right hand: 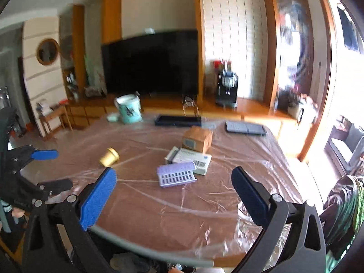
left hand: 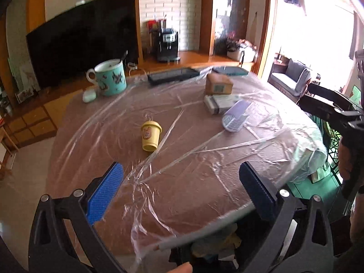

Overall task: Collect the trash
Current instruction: 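Move both open tools back toward the yellow cup and cardboard box, then grasp the yellow cup with the left tool while the right tool grasps the cardboard box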

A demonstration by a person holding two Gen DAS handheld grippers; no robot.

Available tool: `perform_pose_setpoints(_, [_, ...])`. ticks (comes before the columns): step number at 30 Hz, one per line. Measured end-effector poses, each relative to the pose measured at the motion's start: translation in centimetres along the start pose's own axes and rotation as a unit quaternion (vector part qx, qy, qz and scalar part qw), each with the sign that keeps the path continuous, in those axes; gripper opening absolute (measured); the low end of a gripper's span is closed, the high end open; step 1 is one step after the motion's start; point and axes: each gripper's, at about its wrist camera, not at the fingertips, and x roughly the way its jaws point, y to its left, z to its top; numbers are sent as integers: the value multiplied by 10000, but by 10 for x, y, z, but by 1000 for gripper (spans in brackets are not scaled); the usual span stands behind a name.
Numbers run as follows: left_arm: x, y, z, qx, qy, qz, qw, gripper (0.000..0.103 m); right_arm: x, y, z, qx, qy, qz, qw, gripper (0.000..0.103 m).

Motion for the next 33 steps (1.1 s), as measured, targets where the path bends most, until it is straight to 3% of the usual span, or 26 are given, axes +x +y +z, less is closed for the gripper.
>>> perform_pose_setpoints(2, [20, 9, 6, -69, 211, -25, 9998, 102, 32, -5, 10, 130, 334, -170, 9992, 99])
perform_pose_setpoints(6, [51, 21, 17, -71, 466, 41, 9989, 102, 93, -19, 28, 619, 932, -109, 9937, 99])
perform_pose_setpoints(12, [85, 28, 28, 11, 731, 157, 9972, 101, 165, -34, 44, 930, 1524, -334, 9834, 99])
perform_pose_setpoints(14, [96, 30, 31, -14, 853, 91, 9963, 94, 184, -39, 47, 1047, 1674, -330, 9798, 99])
perform_pose_setpoints(19, [114, 36, 35, -128, 1027, -11, 9946, 82, 204, -42, 51, 1135, 1842, -409, 9755, 99])
perform_pose_setpoints(27, [122, 34, 40, -81, 1042, -39, 9945, 81, 217, -41, 55, 1170, 1923, -335, 9738, 98])
perform_pose_setpoints(30, [127, 34, 39, -91, 1132, -52, 9935, 65, 223, -44, 57, 1240, 1978, -357, 9717, 97])
perform_pose_setpoints(33, [128, 32, 40, -11, 1127, 73, 9936, 53, 231, -48, 56, 1352, 2095, -265, 9681, 87])
